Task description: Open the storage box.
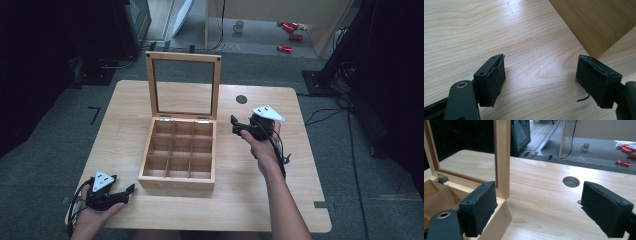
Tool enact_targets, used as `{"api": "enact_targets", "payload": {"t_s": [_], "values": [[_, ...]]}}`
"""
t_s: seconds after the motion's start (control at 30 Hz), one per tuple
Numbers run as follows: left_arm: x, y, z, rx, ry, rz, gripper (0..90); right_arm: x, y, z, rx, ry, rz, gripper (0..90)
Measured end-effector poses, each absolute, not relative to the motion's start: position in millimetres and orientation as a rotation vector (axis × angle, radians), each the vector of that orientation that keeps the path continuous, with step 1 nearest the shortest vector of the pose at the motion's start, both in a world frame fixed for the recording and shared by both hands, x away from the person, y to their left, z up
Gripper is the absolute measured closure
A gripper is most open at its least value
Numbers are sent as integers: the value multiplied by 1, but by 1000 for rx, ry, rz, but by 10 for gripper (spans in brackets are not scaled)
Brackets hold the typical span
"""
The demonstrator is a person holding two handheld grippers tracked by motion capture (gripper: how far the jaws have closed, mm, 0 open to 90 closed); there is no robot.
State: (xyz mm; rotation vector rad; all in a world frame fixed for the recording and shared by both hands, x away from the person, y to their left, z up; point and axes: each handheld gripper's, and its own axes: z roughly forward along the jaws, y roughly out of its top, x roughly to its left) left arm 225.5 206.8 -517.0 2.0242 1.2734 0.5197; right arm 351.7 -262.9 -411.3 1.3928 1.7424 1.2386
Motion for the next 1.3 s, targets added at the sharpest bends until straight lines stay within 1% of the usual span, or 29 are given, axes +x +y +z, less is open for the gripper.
{"api": "enact_targets", "payload": {"t_s": [0.5,1.13,1.3], "values": [[225,206,-517,2026,1273,522,241,330,-293,-426,1435,1724,1195,130],[225,206,-517,2030,1273,528,242,303,-322,-449,1491,1717,1161,130],[225,206,-517,2028,1274,528,242,294,-330,-456,1497,1728,1144,95]]}}
